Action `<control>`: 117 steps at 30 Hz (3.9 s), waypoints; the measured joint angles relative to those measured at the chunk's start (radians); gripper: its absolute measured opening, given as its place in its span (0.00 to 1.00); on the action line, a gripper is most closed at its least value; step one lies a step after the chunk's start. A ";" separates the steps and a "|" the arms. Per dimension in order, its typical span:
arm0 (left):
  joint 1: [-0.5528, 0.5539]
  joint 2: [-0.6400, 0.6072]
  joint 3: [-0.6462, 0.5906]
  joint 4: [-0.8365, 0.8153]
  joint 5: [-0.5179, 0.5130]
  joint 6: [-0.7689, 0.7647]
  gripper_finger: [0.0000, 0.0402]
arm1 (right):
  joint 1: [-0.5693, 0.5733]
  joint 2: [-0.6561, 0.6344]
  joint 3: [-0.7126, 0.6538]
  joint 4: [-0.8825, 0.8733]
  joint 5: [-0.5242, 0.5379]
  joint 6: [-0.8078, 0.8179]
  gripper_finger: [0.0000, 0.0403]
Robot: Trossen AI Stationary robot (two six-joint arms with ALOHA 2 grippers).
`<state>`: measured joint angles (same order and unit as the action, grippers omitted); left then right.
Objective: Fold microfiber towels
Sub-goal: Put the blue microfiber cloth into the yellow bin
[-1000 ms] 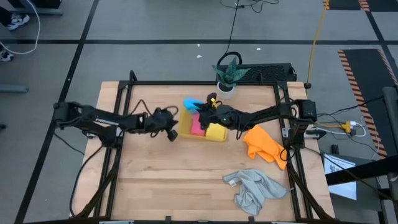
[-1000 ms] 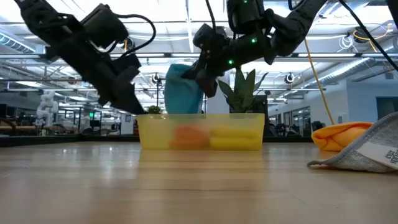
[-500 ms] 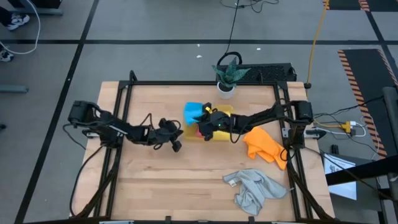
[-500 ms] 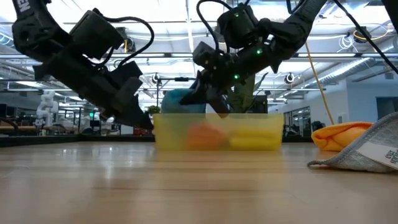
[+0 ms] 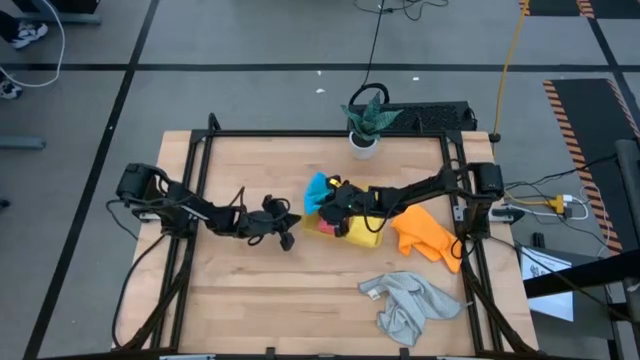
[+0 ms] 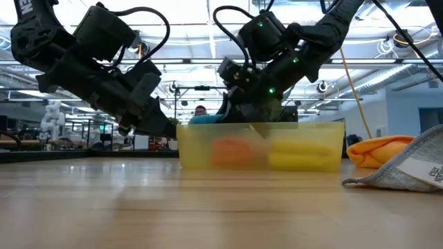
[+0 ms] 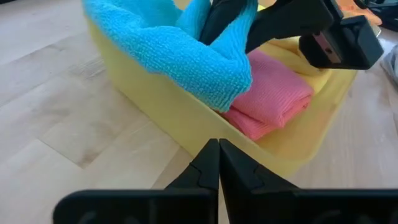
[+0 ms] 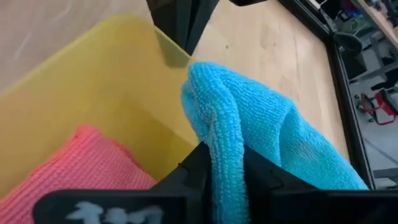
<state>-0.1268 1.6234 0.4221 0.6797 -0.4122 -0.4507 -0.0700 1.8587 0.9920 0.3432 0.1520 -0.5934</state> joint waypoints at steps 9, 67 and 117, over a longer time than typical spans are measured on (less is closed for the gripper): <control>0.000 0.000 0.000 0.000 0.000 0.004 0.01 | 0.006 -0.084 0.000 -0.141 -0.114 0.119 0.22; -0.032 -0.001 0.000 -0.027 0.002 0.001 0.01 | 0.062 -0.217 -0.001 -0.389 -0.054 0.631 0.00; -0.031 0.000 0.000 -0.039 -0.008 0.005 0.05 | -0.005 -0.289 -0.063 -0.628 -0.157 0.601 0.00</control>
<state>-0.1577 1.6234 0.4225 0.6411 -0.4206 -0.4461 -0.0748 1.5694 0.9291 -0.2851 -0.0051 0.0077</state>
